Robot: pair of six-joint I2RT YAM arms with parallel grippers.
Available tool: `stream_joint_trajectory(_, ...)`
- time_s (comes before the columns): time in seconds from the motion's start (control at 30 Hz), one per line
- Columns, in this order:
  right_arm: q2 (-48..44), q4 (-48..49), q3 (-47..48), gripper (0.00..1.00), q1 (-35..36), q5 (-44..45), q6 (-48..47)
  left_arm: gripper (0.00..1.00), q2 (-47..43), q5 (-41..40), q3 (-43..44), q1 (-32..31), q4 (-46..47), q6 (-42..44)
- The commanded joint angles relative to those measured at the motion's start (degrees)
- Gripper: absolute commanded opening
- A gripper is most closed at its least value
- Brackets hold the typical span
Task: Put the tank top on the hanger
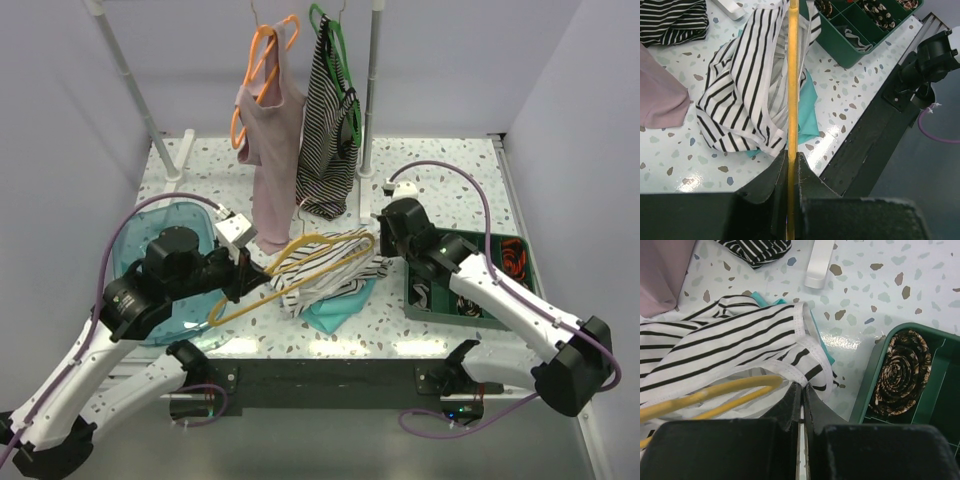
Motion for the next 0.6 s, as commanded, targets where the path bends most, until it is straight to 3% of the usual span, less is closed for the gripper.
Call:
stream_joint_trajectory(0.0,-0.96,-1.10,3.79,0.00,0.46,0.67,-1.21,0.00,1.36,2.74,0.62,-0.52,3.23,0.29)
stream_joint_trajectory(0.2,-0.60,-1.54,5.29,0.00,2.03,0.23,-1.39,0.00,2.77,0.90,0.18,-0.52,4.36,0.29)
stream_joint_trajectory(0.57,-0.86,-4.53,10.03,0.00,7.75,2.69,-0.34,0.00,4.88,0.99,-3.94,-0.61,15.96,-2.61)
